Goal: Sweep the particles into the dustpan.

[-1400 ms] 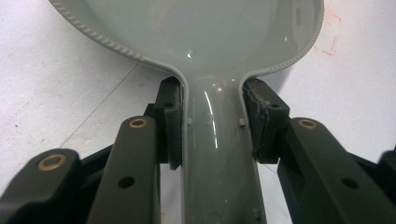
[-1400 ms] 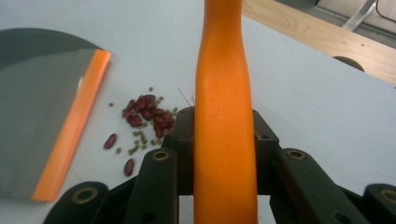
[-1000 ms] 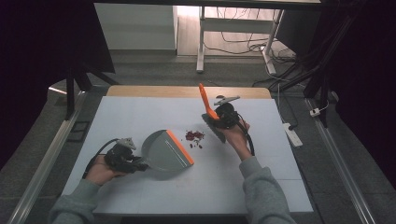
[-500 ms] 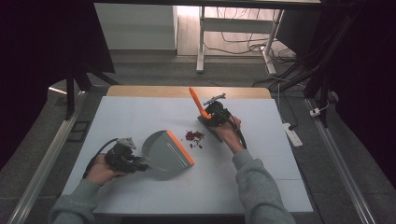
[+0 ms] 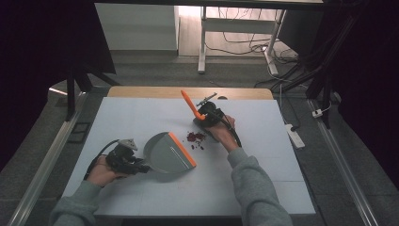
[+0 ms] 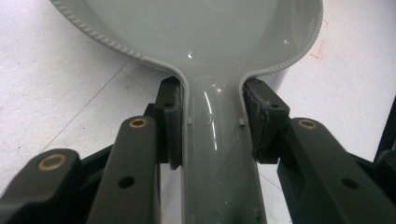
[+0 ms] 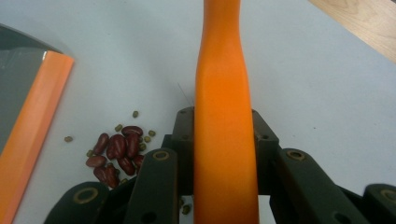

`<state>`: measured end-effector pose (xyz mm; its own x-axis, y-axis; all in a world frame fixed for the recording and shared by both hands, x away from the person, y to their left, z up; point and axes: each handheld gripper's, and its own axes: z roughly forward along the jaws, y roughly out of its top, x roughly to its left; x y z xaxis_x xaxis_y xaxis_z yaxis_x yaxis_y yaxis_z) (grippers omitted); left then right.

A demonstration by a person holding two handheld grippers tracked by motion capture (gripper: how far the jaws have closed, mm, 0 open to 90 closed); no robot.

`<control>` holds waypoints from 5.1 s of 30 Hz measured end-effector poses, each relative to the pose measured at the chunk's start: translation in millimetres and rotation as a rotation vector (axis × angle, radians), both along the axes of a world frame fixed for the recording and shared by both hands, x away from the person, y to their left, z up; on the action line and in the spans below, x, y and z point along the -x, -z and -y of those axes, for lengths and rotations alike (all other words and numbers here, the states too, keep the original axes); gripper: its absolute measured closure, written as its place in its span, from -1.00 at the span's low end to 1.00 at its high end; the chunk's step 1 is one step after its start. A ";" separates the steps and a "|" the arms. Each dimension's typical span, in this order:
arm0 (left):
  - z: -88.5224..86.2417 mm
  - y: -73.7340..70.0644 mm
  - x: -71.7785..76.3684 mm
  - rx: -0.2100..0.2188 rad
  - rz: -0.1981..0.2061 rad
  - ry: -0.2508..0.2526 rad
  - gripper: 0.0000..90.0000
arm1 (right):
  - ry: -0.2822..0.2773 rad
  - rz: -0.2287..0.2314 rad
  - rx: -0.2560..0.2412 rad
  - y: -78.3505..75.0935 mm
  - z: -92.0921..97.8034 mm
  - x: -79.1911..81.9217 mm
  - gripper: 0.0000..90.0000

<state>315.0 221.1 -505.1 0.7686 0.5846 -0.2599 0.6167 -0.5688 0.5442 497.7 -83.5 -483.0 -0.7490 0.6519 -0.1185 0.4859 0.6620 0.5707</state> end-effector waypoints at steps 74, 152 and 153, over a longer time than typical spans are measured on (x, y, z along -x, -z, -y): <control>2.2 2.8 -1.7 0.004 -0.019 0.007 0.36 | -0.305 -0.065 -0.104 -1.7 -63.1 71.3 0.57; 3.7 4.8 0.6 -0.007 -0.029 0.014 0.36 | -0.080 -0.045 -0.066 5.8 -38.9 40.3 0.57; 3.7 4.6 0.6 -0.009 -0.028 0.016 0.36 | -0.089 -0.045 -0.058 5.9 -42.4 43.1 0.57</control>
